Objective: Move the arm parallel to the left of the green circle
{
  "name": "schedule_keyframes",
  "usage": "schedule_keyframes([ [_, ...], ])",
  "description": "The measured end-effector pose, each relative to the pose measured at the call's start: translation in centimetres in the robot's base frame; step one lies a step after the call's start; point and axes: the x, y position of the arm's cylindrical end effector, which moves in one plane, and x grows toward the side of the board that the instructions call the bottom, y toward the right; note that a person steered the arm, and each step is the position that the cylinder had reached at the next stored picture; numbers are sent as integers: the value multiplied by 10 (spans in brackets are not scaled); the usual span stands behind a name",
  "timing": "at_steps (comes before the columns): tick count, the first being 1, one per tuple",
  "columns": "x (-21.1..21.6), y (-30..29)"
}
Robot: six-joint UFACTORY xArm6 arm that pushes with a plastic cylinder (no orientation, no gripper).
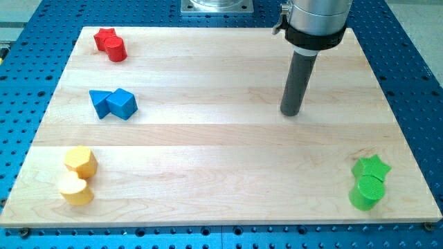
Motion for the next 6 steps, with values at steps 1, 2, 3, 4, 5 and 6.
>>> schedule_keyframes([
  [1,0,0],
  [2,2,0],
  [3,2,0],
  [4,2,-3],
  [5,2,-3],
  [6,35,-4],
])
